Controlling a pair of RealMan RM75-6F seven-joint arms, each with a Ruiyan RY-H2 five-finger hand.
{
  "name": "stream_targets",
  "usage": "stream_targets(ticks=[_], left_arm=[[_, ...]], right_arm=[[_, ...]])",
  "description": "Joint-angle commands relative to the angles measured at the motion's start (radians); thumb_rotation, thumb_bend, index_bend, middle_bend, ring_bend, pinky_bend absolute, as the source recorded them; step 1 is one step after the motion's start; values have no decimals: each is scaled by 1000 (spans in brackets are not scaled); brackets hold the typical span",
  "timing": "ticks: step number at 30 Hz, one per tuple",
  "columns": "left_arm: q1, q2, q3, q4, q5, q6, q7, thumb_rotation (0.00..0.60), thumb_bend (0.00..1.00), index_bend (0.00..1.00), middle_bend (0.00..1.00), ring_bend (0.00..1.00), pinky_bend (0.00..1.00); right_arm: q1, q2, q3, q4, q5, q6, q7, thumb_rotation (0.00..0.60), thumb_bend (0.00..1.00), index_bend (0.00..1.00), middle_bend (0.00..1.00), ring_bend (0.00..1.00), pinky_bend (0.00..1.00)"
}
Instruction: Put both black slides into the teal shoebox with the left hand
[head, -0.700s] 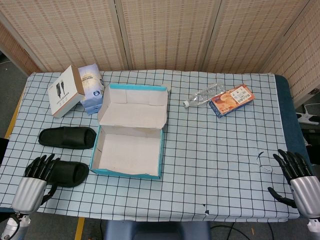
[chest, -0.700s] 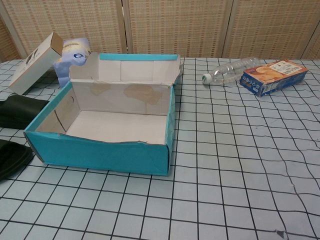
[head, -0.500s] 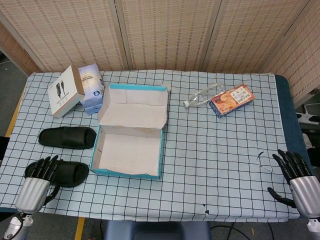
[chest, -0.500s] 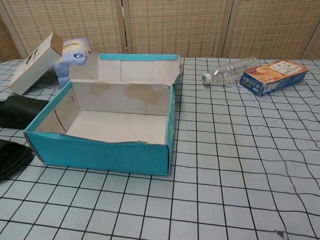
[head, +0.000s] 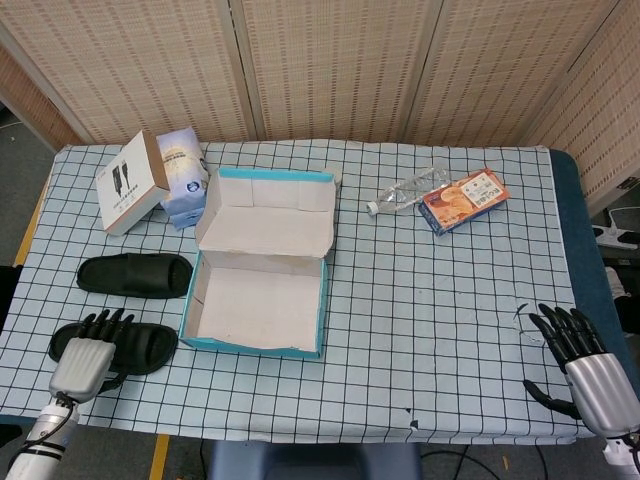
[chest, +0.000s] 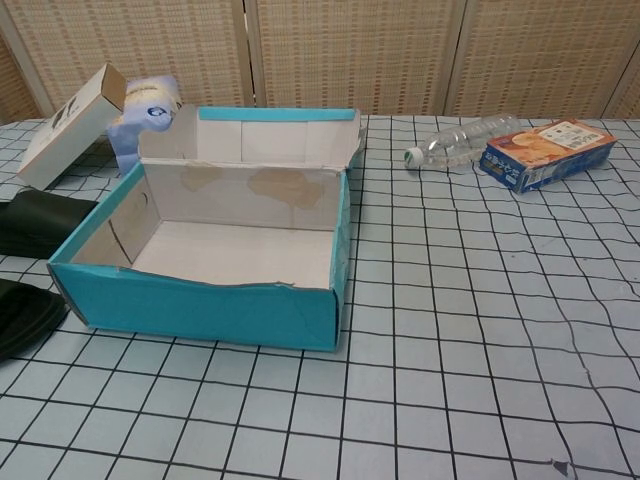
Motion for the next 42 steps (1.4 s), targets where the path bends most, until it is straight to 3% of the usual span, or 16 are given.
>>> stream_targets(ticks=[1,10,15,20,26,31,42], left_arm=[[-10,2,-4,-24,-71,-35,56,417,379,0,0,0,96],[-33,-10,-4,0,-167,-87,91,454,382,0,0,0,97],[-45,-15,-1,17,-188,-100,90,515,379,41,8,1,102],[-54,-20,6,36,-193,-116,65,555,372,264,267,154,134],[-58,-24,16,58,-173,-109,40,600,372,396,498,333,239],[-58,-22,18,58,-164,-103,25,600,376,429,551,385,261],[-32,82,-35,-73,-61,91,-39,600,379,461,589,408,269]], right_arm=[[-1,-2,-1,2,-2,4,-1,527,153,0,0,0,0],[-2,1,-2,3,-2,8,5,530,153,0,0,0,0],[-3,1,-1,2,2,6,5,528,153,0,0,0,0],[-1,0,0,1,7,1,0,527,152,0,0,0,0],[-1,0,0,-1,7,-1,-2,528,152,0,0,0,0],[-1,0,-1,-2,6,-2,-4,529,153,0,0,0,0],[1,0,-7,-5,-2,-8,-10,527,152,0,0,0,0]])
